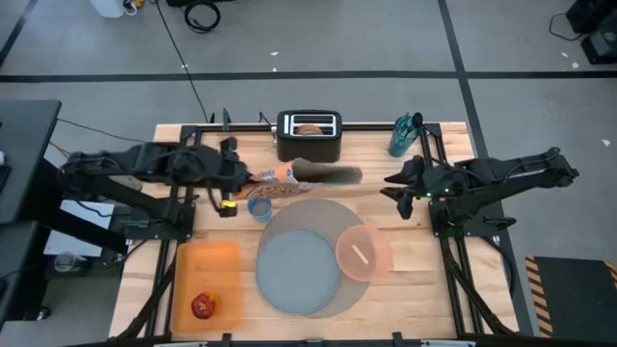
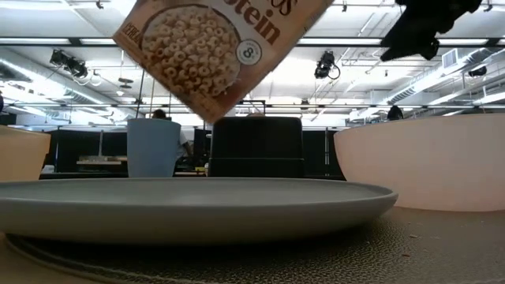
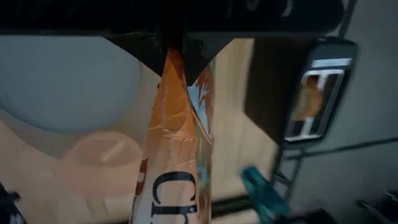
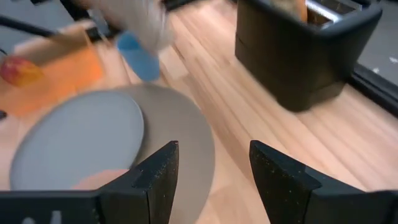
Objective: Arrange a breakfast setting
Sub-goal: Pour the cereal from the yellow cereal box into the orange bowl
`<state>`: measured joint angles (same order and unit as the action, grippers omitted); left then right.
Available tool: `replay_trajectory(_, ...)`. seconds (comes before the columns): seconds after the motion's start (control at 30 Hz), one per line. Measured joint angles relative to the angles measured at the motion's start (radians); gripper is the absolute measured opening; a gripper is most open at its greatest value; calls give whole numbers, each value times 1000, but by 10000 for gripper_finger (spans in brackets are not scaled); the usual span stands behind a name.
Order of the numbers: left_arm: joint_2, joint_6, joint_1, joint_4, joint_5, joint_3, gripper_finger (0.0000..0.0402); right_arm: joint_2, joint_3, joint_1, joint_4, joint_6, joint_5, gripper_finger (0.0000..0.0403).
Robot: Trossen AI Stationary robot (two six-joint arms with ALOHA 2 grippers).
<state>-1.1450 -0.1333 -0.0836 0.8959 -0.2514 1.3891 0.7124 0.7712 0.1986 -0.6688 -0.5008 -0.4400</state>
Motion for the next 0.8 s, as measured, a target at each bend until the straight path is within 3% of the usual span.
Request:
replay_trajectory(0.2, -155, -48, 16, 120, 29, 169, 7, -65, 0, 88, 82, 74, -150, 204)
replay_trajectory(0.4, -324, -96, 24, 235, 32, 412, 7, -72, 0, 145, 235, 205, -146, 204)
replay_trajectory(0.6, -479, -135, 51, 400, 103, 620, 7, -95, 0, 169, 217, 244, -251, 204)
replay_trajectory(0.8, -620, -206, 50, 508, 126, 766, 7, -124, 0, 157, 218, 229, -234, 204)
